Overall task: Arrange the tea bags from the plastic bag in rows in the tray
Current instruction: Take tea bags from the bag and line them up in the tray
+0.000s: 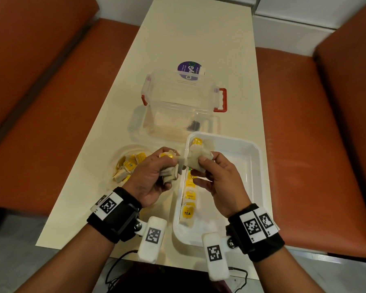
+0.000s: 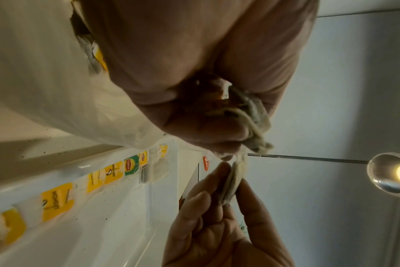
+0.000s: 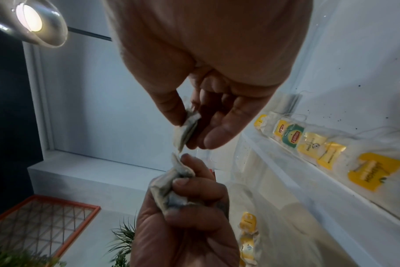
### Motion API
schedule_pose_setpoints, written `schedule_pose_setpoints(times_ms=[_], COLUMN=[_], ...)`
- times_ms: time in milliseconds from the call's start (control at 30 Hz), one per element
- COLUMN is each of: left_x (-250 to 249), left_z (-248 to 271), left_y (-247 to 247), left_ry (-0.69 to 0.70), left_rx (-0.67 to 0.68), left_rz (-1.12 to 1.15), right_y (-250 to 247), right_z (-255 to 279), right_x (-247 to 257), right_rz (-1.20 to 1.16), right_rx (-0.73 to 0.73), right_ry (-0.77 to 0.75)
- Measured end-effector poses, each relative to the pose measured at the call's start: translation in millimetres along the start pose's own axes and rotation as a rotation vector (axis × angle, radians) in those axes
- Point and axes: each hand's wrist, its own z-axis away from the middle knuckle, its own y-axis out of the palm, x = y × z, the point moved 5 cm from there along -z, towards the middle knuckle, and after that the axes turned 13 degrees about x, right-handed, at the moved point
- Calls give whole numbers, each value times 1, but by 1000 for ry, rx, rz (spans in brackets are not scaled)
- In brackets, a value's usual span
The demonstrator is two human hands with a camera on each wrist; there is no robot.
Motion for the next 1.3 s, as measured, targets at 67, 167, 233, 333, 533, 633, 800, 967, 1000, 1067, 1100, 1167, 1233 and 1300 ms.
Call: schedule_pose_setpoints(times_ms=[67,167,233,333,533,633,800,967,1000,1067,1100,1167,1233,1300], left_x=[2,6,7,9,-2,-8,-11,-9,-9,-10,-11,-11,-11,-10], left_z=[-1,-4,-7,-14,-28,-36,-46,-44,-44,-42,-41,-37,-32,-26], left_y=[4,11,16,19,19,21,18,13,12,8,7,6,3,1], left_ry=[-4,-12,-12,-9,-30,-62,-19,-29,-31,-31,-29,-22,-14,-8], left_rx=[29,46,36,23,49,83,-27,-51,-54,-62,-65,-74,-85,-95], left_rz=[-71,-133,-138,-195,-535,-670,-607,-480,-466,-440,-424,-394,-383,-368], right_y=[-3,-8,-11,-17,-36,-45,-62,-72,-73,-77,-81,-90,-100,-106], right_z=[1,1,1,3,5,0,-13,-22,-24,-29,-32,-40,-51,-62], right_x=[-2,-5,-7,-7,6,13,15,12,12,10,8,5,-1,-7], right_rz=[-47,-75,-52,2,353,546,497,359,353,341,337,336,335,336], right_rx=[4,2,-6,-15,24,78,77,52,45,22,0,-73,-142,-173], right_ry=[-10,-32,-42,-39,8,38,104,110,116,135,144,152,165,190])
